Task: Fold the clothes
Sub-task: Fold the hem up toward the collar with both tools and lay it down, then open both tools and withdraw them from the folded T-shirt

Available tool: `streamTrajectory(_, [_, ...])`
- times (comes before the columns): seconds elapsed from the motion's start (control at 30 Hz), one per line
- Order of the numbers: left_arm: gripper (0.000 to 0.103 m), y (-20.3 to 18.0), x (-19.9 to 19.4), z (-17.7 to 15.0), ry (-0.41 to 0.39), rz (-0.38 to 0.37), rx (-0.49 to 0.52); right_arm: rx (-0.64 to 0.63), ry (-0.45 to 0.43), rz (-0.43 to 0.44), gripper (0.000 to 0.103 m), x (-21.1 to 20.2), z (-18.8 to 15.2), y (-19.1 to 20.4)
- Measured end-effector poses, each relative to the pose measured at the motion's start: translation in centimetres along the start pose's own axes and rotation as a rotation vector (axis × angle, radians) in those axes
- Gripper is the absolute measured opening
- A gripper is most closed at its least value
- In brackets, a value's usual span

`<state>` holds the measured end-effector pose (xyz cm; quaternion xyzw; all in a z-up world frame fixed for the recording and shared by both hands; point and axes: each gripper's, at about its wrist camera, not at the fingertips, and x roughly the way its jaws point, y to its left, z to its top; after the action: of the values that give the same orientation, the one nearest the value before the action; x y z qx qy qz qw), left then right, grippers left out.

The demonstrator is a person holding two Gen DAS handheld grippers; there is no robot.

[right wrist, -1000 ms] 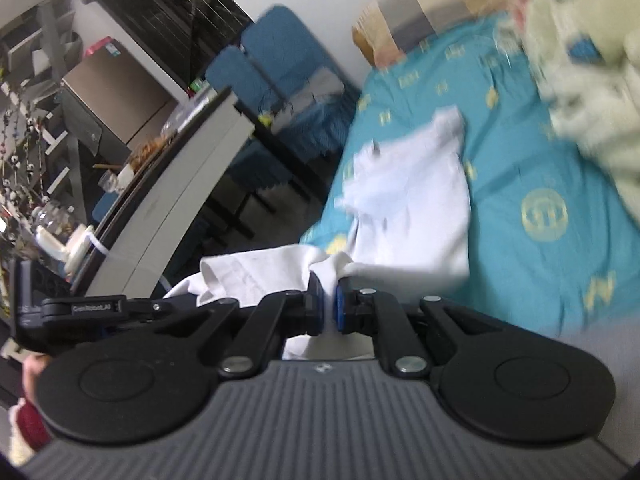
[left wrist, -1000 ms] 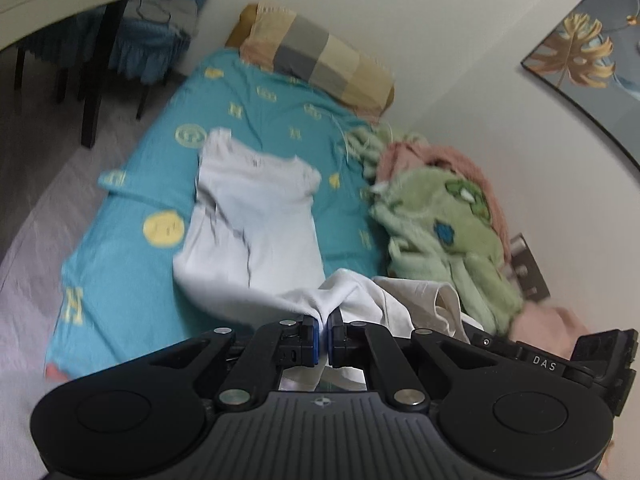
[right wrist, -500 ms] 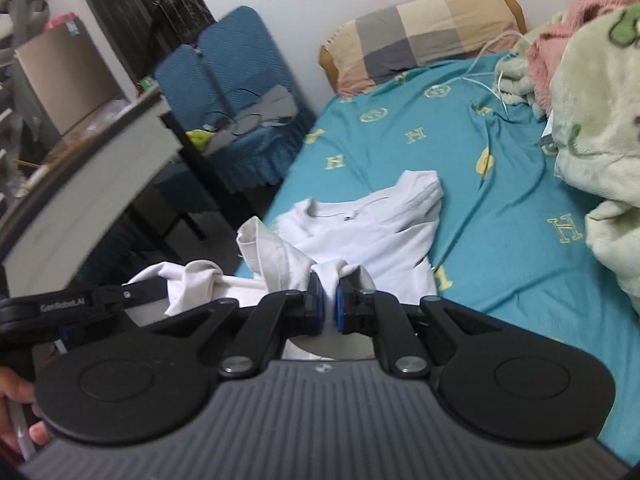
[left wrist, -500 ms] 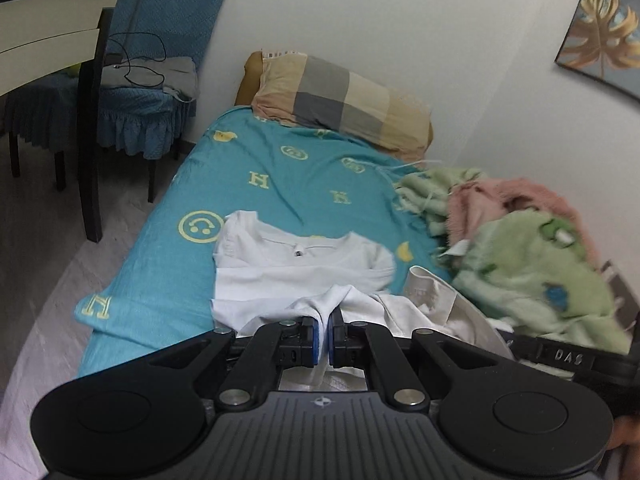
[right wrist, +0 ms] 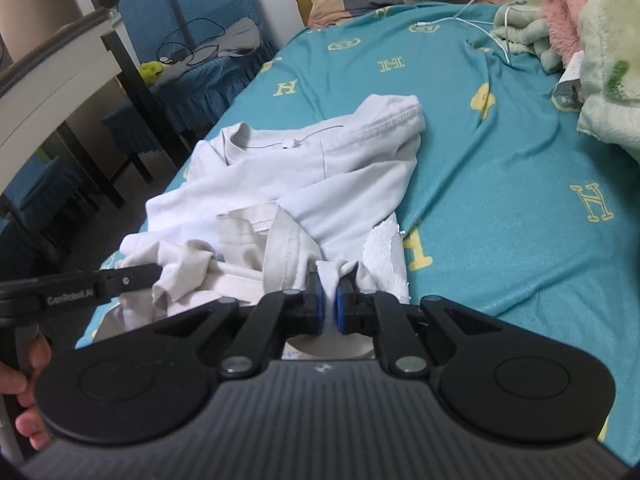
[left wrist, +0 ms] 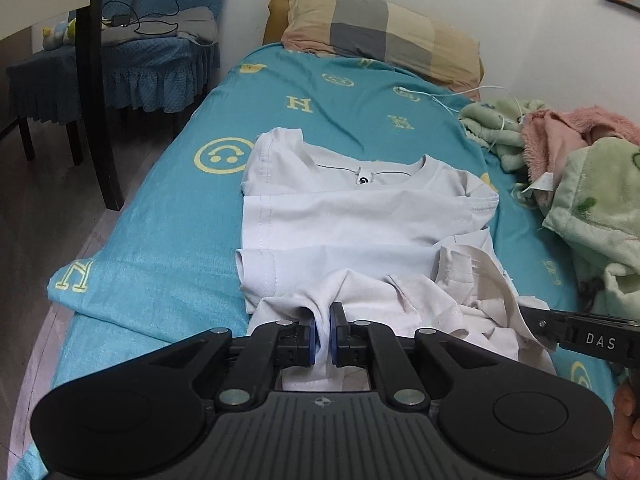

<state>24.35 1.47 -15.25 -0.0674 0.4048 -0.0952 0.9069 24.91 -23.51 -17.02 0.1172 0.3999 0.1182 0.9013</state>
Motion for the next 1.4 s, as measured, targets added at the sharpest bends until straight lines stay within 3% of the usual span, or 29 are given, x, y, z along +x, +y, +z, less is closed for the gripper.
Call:
streamTrajectory(0.17, [0.021,-1.0,-2.4,-0.1,-0.035,0.026,0.035,0.016,-0.010,0.000,0.012,-0.8,0.1,0.0])
streamTrajectory(0.27, [0.044,-1.6,-4.7,-0.3,-0.068,0.019,0.032,0.025,-0.025,-0.007,0.013,-1.8,0.4,0.2])
streamTrajectory(0.37, [0.057,-2.5,-7.4,-0.7,-0.106,0.016,0.054,0.021,-0.059,-0.034,0.018,-3.6,0.3,0.6])
streamTrajectory(0.5, [0.085,-3.8,-11.0,-1.7,-0.163,0.027,0.096,0.021,-0.136,-0.048,0.051,-7.2,-0.3,1.2])
streamTrajectory(0.53, [0.087,-4.1,-11.9,-1.9,-0.178,0.029,0.104,0.022,-0.159,-0.046,0.059,-8.2,-0.5,1.4])
streamTrajectory(0.63, [0.097,-5.0,-14.5,-2.8,-0.222,0.037,0.127,0.001,-0.217,-0.050,0.072,-11.3,-1.1,2.6])
streamTrajectory(0.67, [0.102,-5.4,-15.3,-3.1,-0.237,0.040,0.135,-0.013,-0.237,-0.048,0.072,-12.3,-1.4,3.0])
streamTrajectory(0.9, [0.103,-6.9,-19.8,-5.3,-0.312,0.054,0.152,-0.080,-0.285,-0.056,0.073,-16.5,-3.5,4.9])
streamTrajectory(1.1, [0.103,-6.5,-19.7,-5.6,-0.290,0.055,0.127,-0.107,-0.308,-0.062,0.073,-17.1,-3.7,5.4])
streamTrajectory(1.23, [0.103,-5.5,-18.2,-5.5,-0.212,0.072,0.065,-0.100,-0.293,-0.065,0.073,-16.5,-3.7,5.1])
streamTrajectory(1.4, [0.103,-2.6,-16.0,-6.2,-0.003,0.047,-0.121,-0.074,-0.254,-0.069,0.073,-15.5,-3.8,4.7])
